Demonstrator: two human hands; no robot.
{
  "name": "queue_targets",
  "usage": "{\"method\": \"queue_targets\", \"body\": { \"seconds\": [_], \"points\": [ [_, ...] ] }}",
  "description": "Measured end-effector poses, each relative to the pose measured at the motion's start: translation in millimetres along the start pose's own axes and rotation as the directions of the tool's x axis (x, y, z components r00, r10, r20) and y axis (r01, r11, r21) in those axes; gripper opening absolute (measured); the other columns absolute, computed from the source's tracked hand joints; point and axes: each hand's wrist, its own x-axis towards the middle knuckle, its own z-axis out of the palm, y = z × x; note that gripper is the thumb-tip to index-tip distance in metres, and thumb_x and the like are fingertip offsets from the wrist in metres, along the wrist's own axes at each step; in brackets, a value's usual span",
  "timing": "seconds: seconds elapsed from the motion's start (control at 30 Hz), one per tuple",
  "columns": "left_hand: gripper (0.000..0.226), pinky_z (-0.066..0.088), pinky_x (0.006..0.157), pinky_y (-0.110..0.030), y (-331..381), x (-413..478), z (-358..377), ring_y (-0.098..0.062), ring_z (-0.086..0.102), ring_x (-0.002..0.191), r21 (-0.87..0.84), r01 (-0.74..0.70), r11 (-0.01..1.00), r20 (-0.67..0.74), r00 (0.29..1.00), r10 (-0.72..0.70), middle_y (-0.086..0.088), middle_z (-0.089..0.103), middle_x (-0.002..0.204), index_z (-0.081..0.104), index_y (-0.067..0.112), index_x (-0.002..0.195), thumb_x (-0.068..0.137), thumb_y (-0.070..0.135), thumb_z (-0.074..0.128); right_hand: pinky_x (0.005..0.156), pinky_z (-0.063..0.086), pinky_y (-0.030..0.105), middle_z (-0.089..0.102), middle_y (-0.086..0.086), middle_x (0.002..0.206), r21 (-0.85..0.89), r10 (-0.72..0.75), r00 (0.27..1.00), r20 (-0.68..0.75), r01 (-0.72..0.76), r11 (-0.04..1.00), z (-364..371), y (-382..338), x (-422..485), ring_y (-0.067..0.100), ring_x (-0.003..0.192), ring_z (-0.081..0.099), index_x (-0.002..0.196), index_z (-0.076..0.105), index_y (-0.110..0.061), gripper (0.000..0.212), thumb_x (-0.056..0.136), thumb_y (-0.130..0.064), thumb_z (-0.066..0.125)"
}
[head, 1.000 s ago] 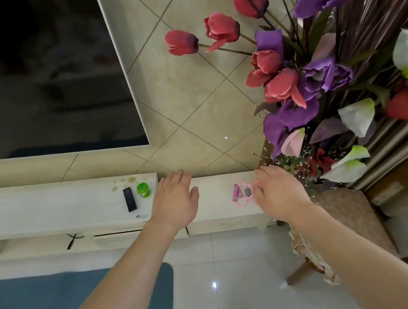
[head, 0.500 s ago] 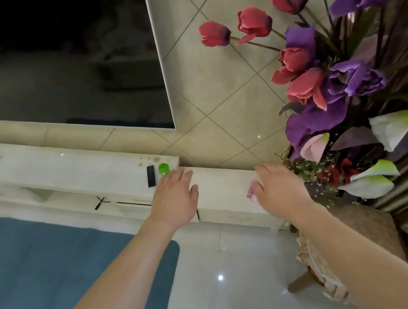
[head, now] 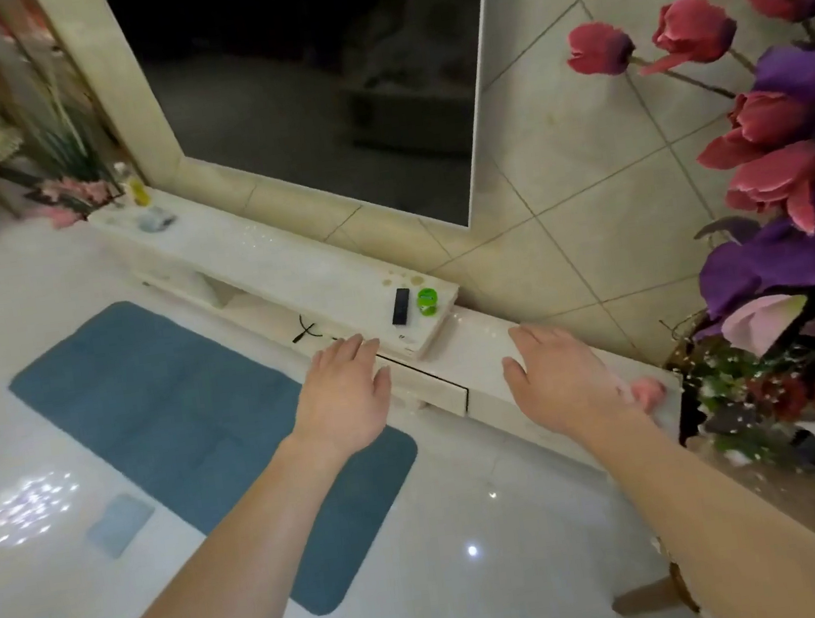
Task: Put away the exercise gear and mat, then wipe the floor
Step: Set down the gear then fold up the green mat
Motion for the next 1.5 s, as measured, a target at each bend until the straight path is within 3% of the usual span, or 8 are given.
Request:
{"method": "queue_targets", "body": {
  "seconds": [0.27, 0.37, 0.63, 0.73, 0.83, 0.9, 1.07, 1.5],
  "points": [
    [0.050, 0.020, 0.120, -0.040, -84.2, -58.2, -24.4, -0.027, 0.030, 0.144, -0.028, 0.111, 0.993, -0.044, 0.993, -0.112, -0.009, 0.038, 0.155, 0.039, 0.013, 0.149, 0.104, 0.033, 0.035, 0.110, 0.029, 0.034, 0.048, 0.006, 0.142, -0.017, -0.078, 0.997, -0.004, 0.078, 0.997, 14.2, -96.2, -1.9, 0.024, 0.131, 0.039, 0.139, 0.045, -0.010, 0.049, 0.099, -0.036, 0.033],
    [0.049, 0.022, 0.120, -0.040, -127.2, -84.1, -33.0, -0.025, 0.033, 0.142, -0.014, 0.139, 0.990, -0.044, 0.989, -0.139, -0.006, 0.041, 0.153, 0.040, 0.014, 0.148, 0.103, 0.034, 0.034, 0.107, 0.033, 0.036, 0.053, 0.007, 0.135, 0.019, -0.108, 0.994, -0.002, 0.108, 0.994, 23.4, -145.3, -7.1, 0.025, 0.127, 0.043, 0.133, 0.050, -0.010, 0.060, 0.093, -0.042, 0.021],
    [0.051, 0.021, 0.120, -0.044, -239.2, -151.6, -51.2, -0.026, 0.030, 0.145, -0.008, 0.263, 0.965, -0.033, 0.964, -0.263, -0.006, 0.037, 0.156, 0.038, 0.017, 0.149, 0.103, 0.037, 0.031, 0.100, 0.039, 0.037, 0.055, 0.002, 0.125, 0.022, -0.209, 0.978, 0.025, 0.208, 0.978, 54.4, -269.9, -19.0, 0.023, 0.120, 0.047, 0.123, 0.052, -0.014, 0.036, 0.098, -0.033, 0.033],
    [0.050, 0.021, 0.120, -0.043, -272.9, -174.2, -60.3, -0.026, 0.030, 0.144, -0.002, 0.316, 0.949, -0.033, 0.948, -0.316, -0.006, 0.038, 0.155, 0.038, 0.017, 0.149, 0.103, 0.036, 0.032, 0.099, 0.039, 0.037, 0.054, 0.002, 0.126, 0.021, -0.245, 0.968, 0.051, 0.244, 0.969, 61.8, -309.5, -18.2, 0.022, 0.118, 0.047, 0.123, 0.051, -0.014, 0.039, 0.097, -0.035, 0.031],
    [0.049, 0.019, 0.121, -0.041, -302.9, -190.6, -69.9, -0.025, 0.029, 0.144, -0.006, 0.367, 0.930, -0.036, 0.929, -0.367, -0.005, 0.037, 0.156, 0.037, 0.016, 0.149, 0.104, 0.035, 0.033, 0.097, 0.039, 0.036, 0.056, 0.002, 0.119, 0.014, -0.301, 0.952, 0.058, 0.301, 0.954, 65.6, -348.9, -14.8, 0.023, 0.113, 0.048, 0.117, 0.051, -0.014, 0.055, 0.089, -0.044, 0.014],
    [0.049, 0.019, 0.120, -0.041, -323.8, -198.7, -76.1, -0.025, 0.028, 0.145, -0.017, 0.401, 0.916, -0.045, 0.915, -0.401, -0.005, 0.036, 0.156, 0.037, 0.016, 0.150, 0.104, 0.034, 0.033, 0.098, 0.039, 0.036, 0.056, 0.002, 0.121, 0.015, -0.338, 0.939, 0.057, 0.338, 0.941, 69.7, -374.0, -7.7, 0.022, 0.114, 0.047, 0.121, 0.051, -0.014, 0.053, 0.092, -0.041, 0.017],
    [0.049, 0.023, 0.119, -0.041, -389.1, -207.3, -86.5, -0.026, 0.033, 0.142, -0.005, 0.458, 0.889, -0.056, 0.887, -0.458, -0.006, 0.040, 0.153, 0.040, 0.014, 0.148, 0.104, 0.034, 0.035, 0.103, 0.034, 0.034, 0.051, 0.001, 0.131, -0.008, -0.429, 0.898, 0.096, 0.431, 0.902, 85.4, -436.9, 23.5, 0.021, 0.124, 0.043, 0.135, 0.045, -0.013, 0.044, 0.100, -0.035, 0.032],
    [0.048, 0.021, 0.118, -0.039, -580.5, -160.0, -130.6, -0.027, 0.034, 0.140, 0.023, 0.553, 0.833, -0.057, 0.833, -0.551, -0.007, 0.041, 0.152, 0.041, 0.014, 0.147, 0.103, 0.032, 0.036, 0.093, 0.043, 0.034, 0.056, 0.000, 0.110, 0.047, -0.524, 0.845, 0.106, 0.522, 0.852, 123.8, -620.2, 157.7, 0.023, 0.109, 0.051, 0.116, 0.053, -0.011, 0.035, 0.098, -0.035, 0.034]
  ]
}}
